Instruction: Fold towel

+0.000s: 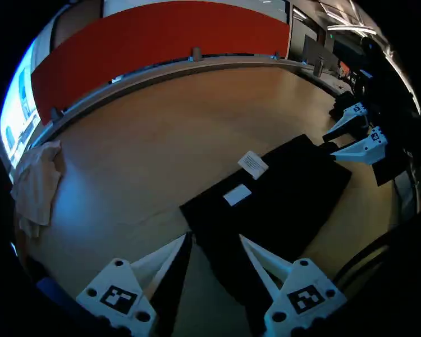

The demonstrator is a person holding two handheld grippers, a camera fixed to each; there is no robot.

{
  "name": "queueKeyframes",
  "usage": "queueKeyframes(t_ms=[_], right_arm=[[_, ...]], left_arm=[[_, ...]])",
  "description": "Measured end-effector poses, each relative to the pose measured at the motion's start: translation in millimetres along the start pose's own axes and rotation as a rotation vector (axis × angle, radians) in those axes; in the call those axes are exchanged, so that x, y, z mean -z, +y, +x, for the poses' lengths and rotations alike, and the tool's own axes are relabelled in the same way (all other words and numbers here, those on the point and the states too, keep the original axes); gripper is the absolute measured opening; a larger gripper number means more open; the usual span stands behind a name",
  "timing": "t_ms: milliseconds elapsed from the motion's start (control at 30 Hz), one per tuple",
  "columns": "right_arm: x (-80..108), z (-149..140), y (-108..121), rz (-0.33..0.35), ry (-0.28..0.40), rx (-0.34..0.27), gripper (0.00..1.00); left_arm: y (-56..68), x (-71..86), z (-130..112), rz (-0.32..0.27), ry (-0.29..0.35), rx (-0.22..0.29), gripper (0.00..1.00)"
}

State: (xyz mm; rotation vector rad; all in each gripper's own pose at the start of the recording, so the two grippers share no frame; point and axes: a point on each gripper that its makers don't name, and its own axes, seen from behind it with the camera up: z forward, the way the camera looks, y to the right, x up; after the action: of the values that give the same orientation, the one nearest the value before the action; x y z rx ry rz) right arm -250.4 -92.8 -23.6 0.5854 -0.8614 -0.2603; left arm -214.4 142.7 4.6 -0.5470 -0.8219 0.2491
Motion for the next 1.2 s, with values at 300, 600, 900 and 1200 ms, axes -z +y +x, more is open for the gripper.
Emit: queueKeyframes(t_ms=[300,600,900,1200], right_arm=[[-1.4,2.8,11.1,-0.039,0.012,-0.004,0.76],[-0.4,11.1,24.5,-0.086,0.039,-0.022,0.89],[4.5,15.5,29.6,-0.098,0.056,-0.052,1.0],[11.0,14.4,29.6,-0.097,0.064,-0.049,1.0]], left_arm=[[-9.6,0.9,5.8,0.025,0.01,-0.001,0.73],[-21.5,4.2,9.2,0.068,0.024,0.005,0.87],[-30.2,11.0,12.3,0.085,0.037,0.042,0.94],[-28.1,15.5,12.3,0.076,0.042,0.061,0.95]])
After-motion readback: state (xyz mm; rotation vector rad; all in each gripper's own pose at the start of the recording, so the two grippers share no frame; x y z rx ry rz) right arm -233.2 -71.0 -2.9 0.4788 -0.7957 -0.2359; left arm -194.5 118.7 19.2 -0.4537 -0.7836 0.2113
